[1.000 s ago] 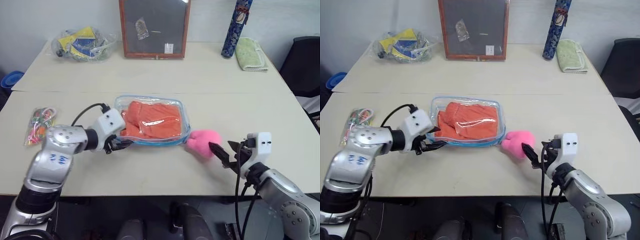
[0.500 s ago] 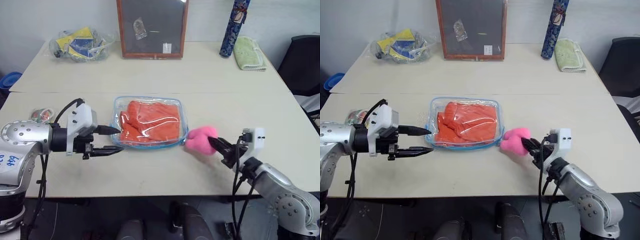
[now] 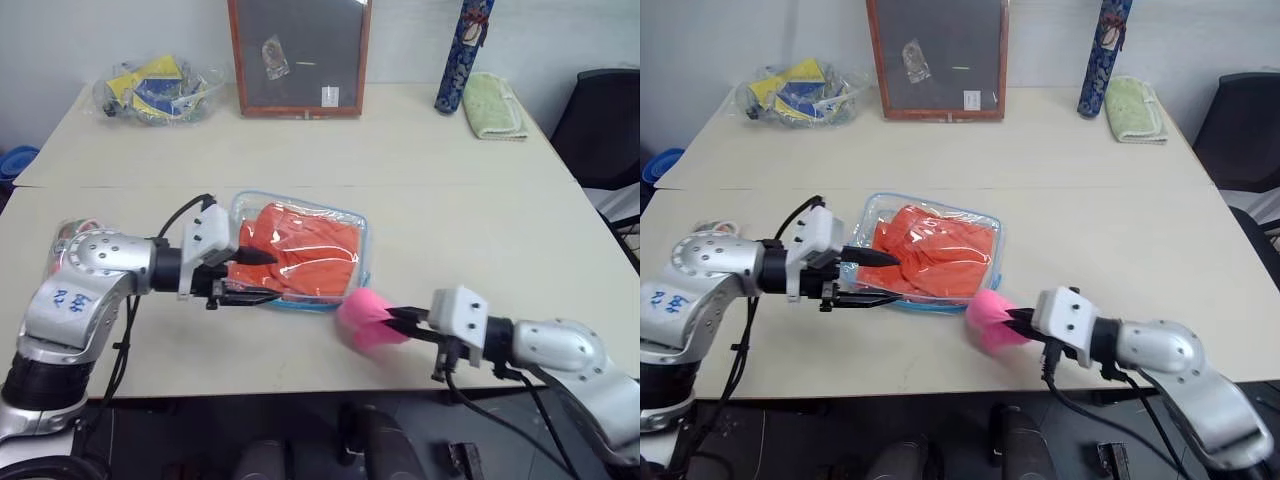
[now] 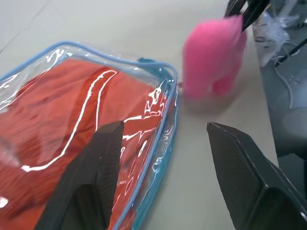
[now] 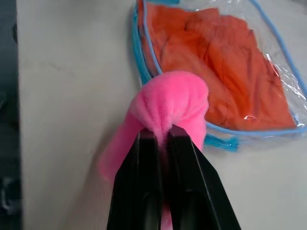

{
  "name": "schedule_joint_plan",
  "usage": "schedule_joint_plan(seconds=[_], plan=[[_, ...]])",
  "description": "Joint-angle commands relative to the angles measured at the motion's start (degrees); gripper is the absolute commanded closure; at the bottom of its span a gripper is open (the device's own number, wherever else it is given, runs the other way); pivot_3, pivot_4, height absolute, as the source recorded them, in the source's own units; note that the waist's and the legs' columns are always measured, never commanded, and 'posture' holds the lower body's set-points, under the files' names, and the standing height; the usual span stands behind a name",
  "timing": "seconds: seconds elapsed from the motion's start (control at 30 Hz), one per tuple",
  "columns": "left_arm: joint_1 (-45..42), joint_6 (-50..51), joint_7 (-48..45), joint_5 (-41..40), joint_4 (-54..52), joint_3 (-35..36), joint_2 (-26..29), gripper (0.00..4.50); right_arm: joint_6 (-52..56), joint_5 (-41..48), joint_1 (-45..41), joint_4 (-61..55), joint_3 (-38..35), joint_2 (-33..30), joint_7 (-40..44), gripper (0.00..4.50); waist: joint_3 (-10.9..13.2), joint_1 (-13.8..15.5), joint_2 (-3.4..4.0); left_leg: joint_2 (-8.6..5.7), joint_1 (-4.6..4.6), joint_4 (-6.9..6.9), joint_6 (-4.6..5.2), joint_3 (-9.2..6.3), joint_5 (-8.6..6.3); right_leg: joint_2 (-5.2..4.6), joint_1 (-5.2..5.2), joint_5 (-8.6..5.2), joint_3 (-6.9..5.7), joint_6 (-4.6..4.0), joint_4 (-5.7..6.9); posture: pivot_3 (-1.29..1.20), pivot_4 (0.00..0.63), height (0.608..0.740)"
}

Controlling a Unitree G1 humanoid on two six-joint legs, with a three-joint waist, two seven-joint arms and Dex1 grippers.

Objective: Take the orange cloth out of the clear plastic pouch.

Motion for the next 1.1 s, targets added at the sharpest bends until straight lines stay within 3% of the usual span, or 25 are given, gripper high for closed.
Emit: schedule_joint_plan(seconds=[0.03, 0.23, 0.47, 0.8, 1.0, 1.07, 1.1], plan=[[-1.4, -2.3, 0.4, 0.7, 0.1, -1.8, -0.7, 1.57, -8.5, -7.4, -2.8, 3.0, 2.8, 0.7, 0.4, 4.49, 0.0, 0.0, 0.00, 0.02, -0.01, 0.00, -0.01, -0.01, 0.01, 0.00, 0.00, 0.00, -0.02, 0.00, 0.01, 0.00, 0.150, 0.740], [-2.1, -3.0, 1.4, 0.6, -0.1, -4.7, -2.9, 1.57, -26.3, -17.9, -6.9, 4.5, 6.7, -0.4, 2.5, 4.49, 0.0, 0.0, 0.00, 0.03, 0.00, 0.04, -0.02, -0.03, 0.01, -0.02, 0.01, 0.00, -0.03, -0.01, 0.00, 0.00, 0.150, 0.740], [-4.3, -5.2, 1.6, 2.1, 2.1, -9.2, -6.2, 1.57, -34.6, -20.3, -10.1, 9.3, 8.2, -0.1, 5.9, 4.49, 0.0, 0.2, 0.00, 0.04, 0.02, 0.11, -0.04, -0.04, 0.02, -0.03, 0.03, 0.00, -0.04, -0.01, 0.01, 0.00, 0.150, 0.740], [-11.0, -14.1, -4.3, 10.7, 11.7, -21.2, -11.6, 1.57, -36.0, -22.4, -10.8, 11.1, 8.2, 1.8, 5.3, 4.49, 0.0, 0.4, 0.00, 0.03, -0.01, 0.23, -0.03, -0.07, 0.02, -0.04, 0.03, 0.01, -0.14, 0.00, 0.06, 0.00, 0.150, 0.740], [-11.5, -16.1, -2.7, 14.4, 14.6, -23.3, -15.4, 1.57, -35.2, -23.3, -9.7, 10.1, 7.7, 1.8, 5.1, 4.49, 0.0, 0.5, 0.00, 0.03, -0.02, 0.23, -0.02, -0.07, 0.02, -0.05, 0.05, 0.01, -0.10, 0.01, 0.06, 0.00, 0.150, 0.740], [-11.2, -16.3, -3.1, 14.6, 14.2, -23.0, -15.5, 1.96, -34.6, -23.1, -9.1, 9.7, 7.5, 1.7, 5.2, 4.50, 0.0, 0.6, 0.00, 0.03, -0.01, 0.24, -0.02, -0.08, 0.02, -0.05, 0.05, 0.01, -0.11, 0.01, 0.06, 0.00, 0.150, 0.740], [-11.1, -16.5, -3.3, 14.7, 14.3, -22.9, -15.4, 2.17, -34.4, -23.0, -8.9, 9.6, 7.5, 1.7, 5.3, 4.22, 0.0, 0.6, 0.00, 0.03, -0.01, 0.24, -0.01, -0.08, 0.02, -0.06, 0.05, 0.01, -0.10, 0.01, 0.07, 0.00, 0.150, 0.740]])
